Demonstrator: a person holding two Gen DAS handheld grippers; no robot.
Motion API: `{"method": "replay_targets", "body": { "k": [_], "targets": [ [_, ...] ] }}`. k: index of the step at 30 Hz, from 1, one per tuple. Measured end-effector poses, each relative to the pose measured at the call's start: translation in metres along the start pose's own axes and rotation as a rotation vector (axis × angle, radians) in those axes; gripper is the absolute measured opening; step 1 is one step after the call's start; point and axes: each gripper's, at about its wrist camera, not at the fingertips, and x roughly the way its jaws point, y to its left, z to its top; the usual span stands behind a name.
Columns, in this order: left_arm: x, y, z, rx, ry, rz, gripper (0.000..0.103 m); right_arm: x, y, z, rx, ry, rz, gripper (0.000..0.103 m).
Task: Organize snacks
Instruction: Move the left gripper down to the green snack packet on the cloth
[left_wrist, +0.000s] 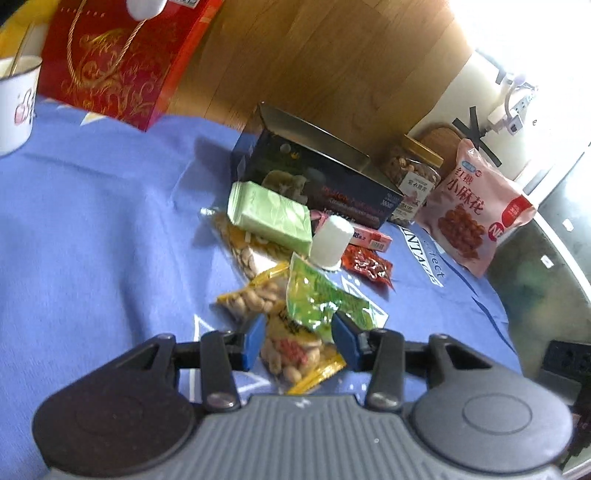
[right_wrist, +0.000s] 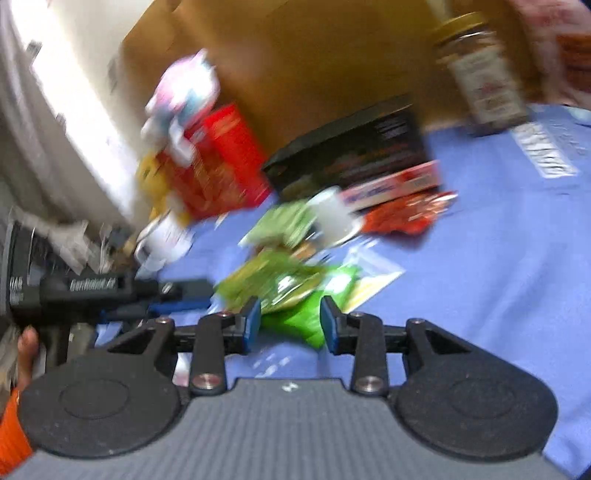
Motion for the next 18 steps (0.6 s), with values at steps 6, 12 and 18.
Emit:
{"method": "replay_targets", "body": {
  "k": [6,12,18],
  "targets": [
    [0.004,0.007,-0.001,-0.028,-0.005,0.009,0.040,0.045,0.004,0.027,0.026,-0.058,-0.108,0.039],
    [0.000,0.021,0.006,-0.050,-0.018,-0.007,0.041,0.017,-0.011,0.025,0.096,-0.112,-0.123,0.040],
    [0.001,0.024,0.011,-0.044,-0.033,-0.009,0.041,-0.004,-0.025,0.008,0.177,-0.081,-0.139,0.040]
  ]
}}
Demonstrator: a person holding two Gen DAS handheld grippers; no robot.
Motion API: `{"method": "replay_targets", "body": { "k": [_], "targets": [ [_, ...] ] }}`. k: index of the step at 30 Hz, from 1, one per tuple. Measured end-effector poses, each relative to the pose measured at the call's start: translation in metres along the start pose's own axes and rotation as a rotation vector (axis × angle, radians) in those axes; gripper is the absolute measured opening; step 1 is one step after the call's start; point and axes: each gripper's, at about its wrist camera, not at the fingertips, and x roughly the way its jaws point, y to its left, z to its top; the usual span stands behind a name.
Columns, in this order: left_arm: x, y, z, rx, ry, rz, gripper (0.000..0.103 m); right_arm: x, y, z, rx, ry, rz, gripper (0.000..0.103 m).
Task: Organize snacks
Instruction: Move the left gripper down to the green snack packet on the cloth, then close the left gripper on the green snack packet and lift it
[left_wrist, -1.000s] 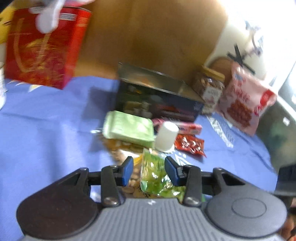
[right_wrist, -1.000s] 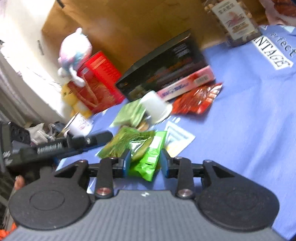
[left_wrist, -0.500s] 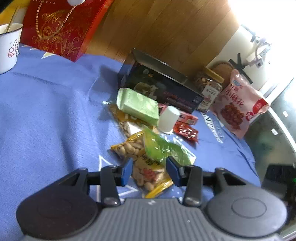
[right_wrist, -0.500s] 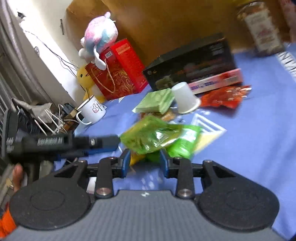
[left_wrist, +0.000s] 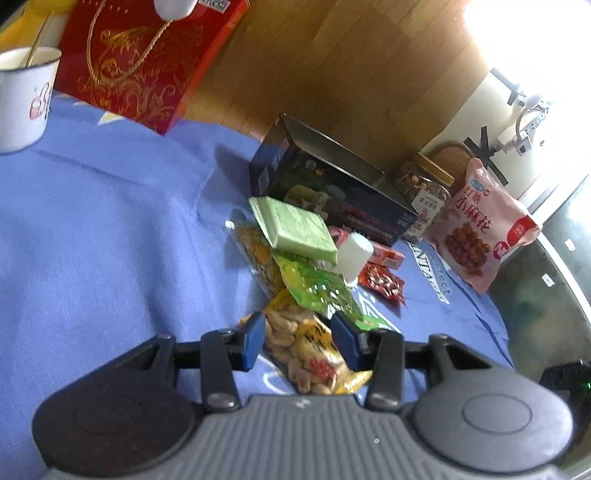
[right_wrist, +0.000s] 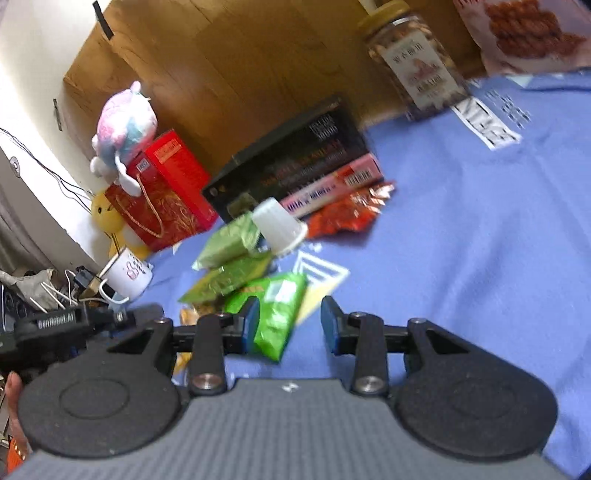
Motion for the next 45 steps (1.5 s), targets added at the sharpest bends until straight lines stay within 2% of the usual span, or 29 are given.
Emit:
{"method": "replay_targets", "body": {
  "k": [2,5,7,10,12,14,17,18,19,22,25,26,27,28,29,31,33,35,38,41,42,45],
  "targets": [
    [-0.004,0.001,0.007,-0.010,-0.007,-0.003,0.041,-0.003,0.004,-0.004,-0.014,0.008,0.014,0.040],
    [-0.013,-0.007,0.006,0.005,-0.013,-0.055,0.041,-0.002,0.012,-0.012,-0.060,0.022,0.002,0.040],
    [-0.012,-0.016,-0.001,0.023,0.017,-0.117,0.041,0.001,0.017,-0.015,-0.087,0.034,0.004,0.040],
    [0.000,-0.033,-0.019,0.053,0.098,-0.235,0.040,0.010,0.015,-0.016,-0.044,0.071,0.040,0.041],
    [0.012,-0.043,-0.031,0.074,0.158,-0.255,0.037,0.013,0.018,-0.016,-0.058,0.070,0.047,0.037],
    [0.021,-0.045,-0.040,0.084,0.186,-0.229,0.037,0.014,0.019,-0.016,-0.080,0.058,0.018,0.021],
    [0.029,-0.035,-0.041,0.101,0.148,-0.092,0.036,0.011,0.016,-0.016,-0.092,0.038,-0.028,0.017],
    [0.029,-0.029,-0.039,0.094,0.129,-0.051,0.027,0.008,0.014,-0.015,-0.086,0.026,-0.043,0.016],
    [0.029,-0.023,-0.035,0.073,0.114,-0.035,0.026,0.005,0.012,-0.015,-0.084,0.014,-0.057,0.016],
    [0.021,-0.014,-0.025,0.012,0.083,-0.045,0.029,-0.005,0.008,-0.015,-0.096,-0.006,-0.084,0.017],
    [0.024,-0.027,-0.026,0.046,0.100,-0.097,0.033,-0.015,0.006,-0.018,-0.095,0.001,-0.077,0.024],
    [0.027,-0.035,-0.027,0.066,0.114,-0.123,0.033,-0.018,0.006,-0.019,-0.097,-0.001,-0.072,0.029],
    [0.031,-0.042,-0.029,0.086,0.126,-0.141,0.033,-0.021,0.006,-0.019,-0.105,-0.002,-0.065,0.043],
    [0.033,-0.048,-0.030,0.107,0.134,-0.150,0.035,-0.022,0.007,-0.019,-0.118,0.001,-0.060,0.052],
    [0.035,-0.054,-0.031,0.126,0.135,-0.145,0.037,-0.021,0.008,-0.020,-0.143,0.007,-0.058,0.055],
    [0.040,-0.064,-0.029,0.152,0.112,-0.111,0.047,-0.016,0.015,-0.019,-0.210,0.027,-0.077,0.059],
    [0.049,-0.068,-0.025,0.168,0.099,-0.084,0.052,-0.009,0.022,-0.017,-0.275,0.038,-0.095,0.059],
    [0.060,-0.069,-0.021,0.155,0.114,-0.067,0.052,-0.001,0.026,-0.015,-0.316,0.043,-0.113,0.059],
    [0.074,-0.067,-0.025,0.113,0.161,-0.122,0.050,0.008,0.027,-0.014,-0.349,0.049,-0.124,0.060],
    [0.076,-0.075,-0.033,0.126,0.177,-0.135,0.044,0.007,0.033,-0.019,-0.388,0.050,-0.122,0.055],
    [0.075,-0.077,-0.034,0.135,0.174,-0.129,0.044,0.004,0.034,-0.021,-0.393,0.044,-0.136,0.050],
    [0.068,-0.079,-0.039,0.129,0.182,-0.150,0.042,-0.012,0.030,-0.024,-0.346,0.035,-0.126,0.043]
  ]
}}
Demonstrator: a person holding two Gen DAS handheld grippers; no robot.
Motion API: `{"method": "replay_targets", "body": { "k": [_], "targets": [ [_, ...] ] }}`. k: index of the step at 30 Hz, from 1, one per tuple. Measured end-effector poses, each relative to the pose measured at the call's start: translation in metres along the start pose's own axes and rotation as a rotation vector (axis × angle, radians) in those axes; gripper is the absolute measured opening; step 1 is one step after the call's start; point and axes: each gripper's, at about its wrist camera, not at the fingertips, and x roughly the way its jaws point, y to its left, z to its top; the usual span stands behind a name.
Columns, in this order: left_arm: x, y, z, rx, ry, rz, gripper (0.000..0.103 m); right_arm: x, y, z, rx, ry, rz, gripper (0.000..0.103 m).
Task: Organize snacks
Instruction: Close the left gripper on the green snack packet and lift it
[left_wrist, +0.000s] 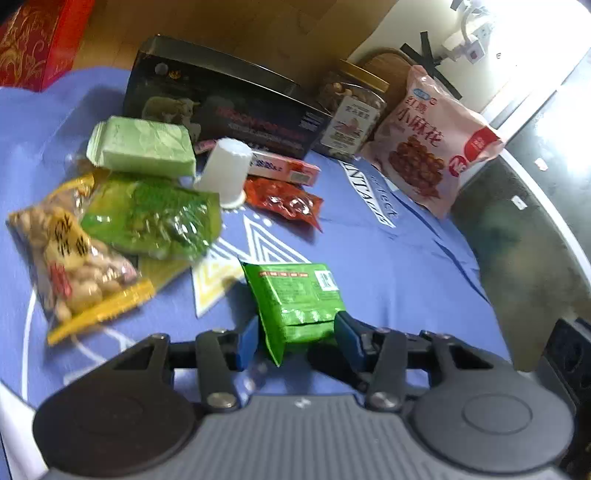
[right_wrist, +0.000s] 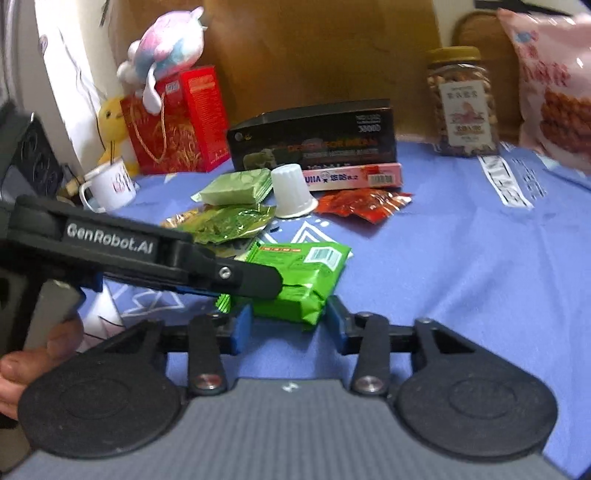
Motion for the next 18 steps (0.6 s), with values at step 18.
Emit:
{"method": "replay_targets", "body": {
  "k": [18],
  "targets": [
    [0.005,-0.004,-0.007,-0.013,0.027,-0.049,0.041,-0.019,-0.001,-0.021,0.021,-0.033,-0.062,0.046]
  ]
}}
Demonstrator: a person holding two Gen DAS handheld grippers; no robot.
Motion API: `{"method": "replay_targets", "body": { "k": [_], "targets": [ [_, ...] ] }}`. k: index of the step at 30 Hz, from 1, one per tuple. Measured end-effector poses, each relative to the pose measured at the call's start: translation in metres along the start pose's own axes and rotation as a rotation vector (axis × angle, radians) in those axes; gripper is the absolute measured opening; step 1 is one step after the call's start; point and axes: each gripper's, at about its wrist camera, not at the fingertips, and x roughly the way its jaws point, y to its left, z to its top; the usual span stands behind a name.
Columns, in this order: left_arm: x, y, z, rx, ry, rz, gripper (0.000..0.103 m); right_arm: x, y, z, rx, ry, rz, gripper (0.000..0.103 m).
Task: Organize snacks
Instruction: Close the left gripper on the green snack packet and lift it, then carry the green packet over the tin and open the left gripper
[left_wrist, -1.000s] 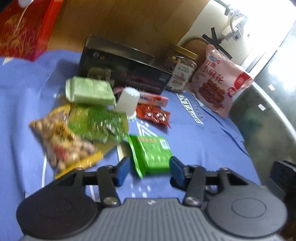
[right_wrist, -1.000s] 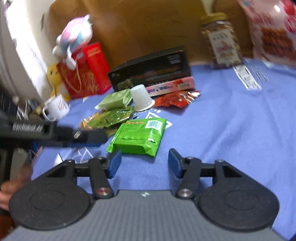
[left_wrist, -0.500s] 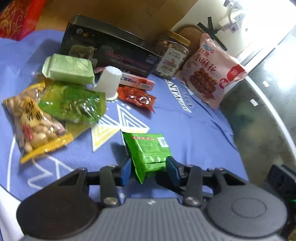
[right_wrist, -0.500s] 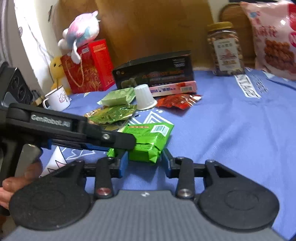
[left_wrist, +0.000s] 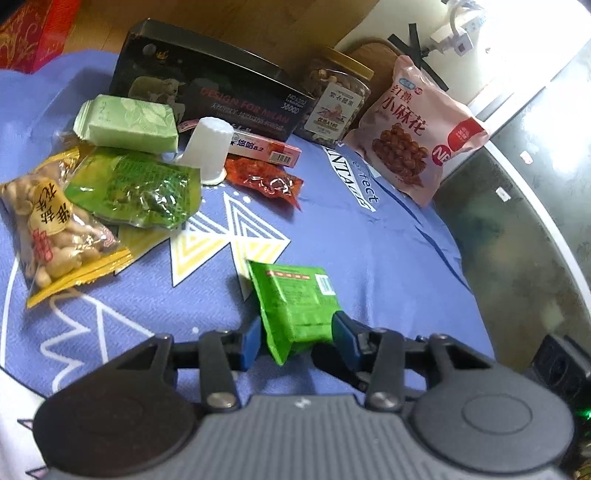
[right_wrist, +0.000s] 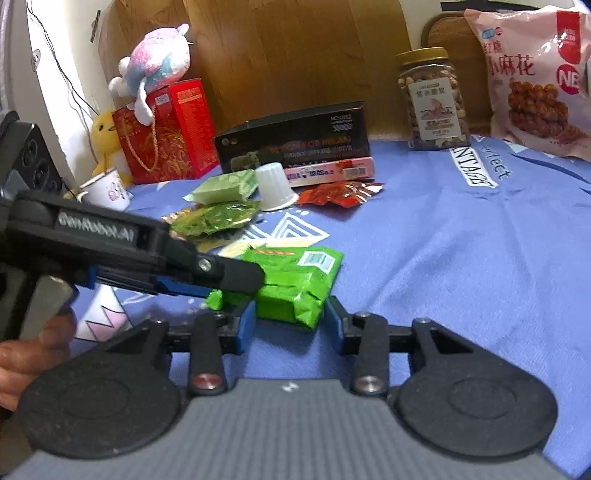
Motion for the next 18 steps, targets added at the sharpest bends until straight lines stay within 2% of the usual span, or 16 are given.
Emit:
{"method": "replay_targets", "body": {
  "k": [3,4,8,14,18],
  "targets": [
    [0.004,0.001,0.001,-0.009,0.011,-0.003,0.040,0.000,0.003,-0.003,-0.034,-0.008,-0.007,0.046],
    [0.005,0.000,0.001,-0.001,0.013,0.000,0.035,0.001,0.005,-0.004,-0.048,-0.009,-0.012,0.045],
    [0.005,-0.013,-0.002,0.050,0.008,0.035,0.035,-0.001,0.012,-0.005,-0.068,-0.029,-0.056,0.040],
    [-0.008,-0.021,0.004,0.068,-0.032,0.002,0.035,-0.014,0.007,0.002,-0.042,-0.088,-0.055,0.038],
    [-0.012,-0.023,0.011,0.075,-0.048,0.012,0.035,-0.012,0.010,0.007,-0.045,-0.101,-0.060,0.038]
  ]
}}
